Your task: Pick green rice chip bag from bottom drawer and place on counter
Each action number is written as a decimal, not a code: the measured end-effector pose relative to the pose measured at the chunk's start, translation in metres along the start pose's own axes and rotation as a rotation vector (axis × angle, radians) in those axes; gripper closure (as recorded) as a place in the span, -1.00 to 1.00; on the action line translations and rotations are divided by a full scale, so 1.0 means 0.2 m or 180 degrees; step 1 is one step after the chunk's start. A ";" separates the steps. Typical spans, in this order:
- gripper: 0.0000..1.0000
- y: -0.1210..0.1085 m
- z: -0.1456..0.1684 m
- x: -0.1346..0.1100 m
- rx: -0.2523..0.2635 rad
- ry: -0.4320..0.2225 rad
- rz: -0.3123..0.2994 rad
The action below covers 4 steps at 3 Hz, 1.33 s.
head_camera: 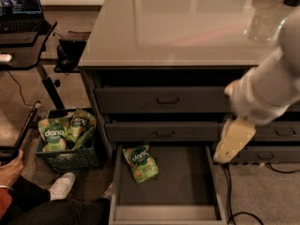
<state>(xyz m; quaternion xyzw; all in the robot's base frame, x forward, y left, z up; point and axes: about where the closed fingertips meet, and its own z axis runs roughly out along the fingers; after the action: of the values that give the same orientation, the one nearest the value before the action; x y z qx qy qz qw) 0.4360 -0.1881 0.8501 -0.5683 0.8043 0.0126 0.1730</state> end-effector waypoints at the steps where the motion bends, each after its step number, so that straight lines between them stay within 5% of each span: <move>1: -1.00 0.09 0.43 0.05 -0.0182 -0.0017 0.0060; 3: -1.00 0.16 1.02 0.12 -0.0564 -0.0027 0.0150; 4: -1.00 0.16 1.02 0.12 -0.0564 -0.0027 0.0150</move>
Offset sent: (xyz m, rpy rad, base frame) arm 0.0214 0.0376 -0.2369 0.1049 0.1342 0.0218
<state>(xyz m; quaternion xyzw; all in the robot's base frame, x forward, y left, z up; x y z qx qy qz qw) 0.4529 -0.1543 0.6456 -0.5622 0.8125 0.0903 0.1251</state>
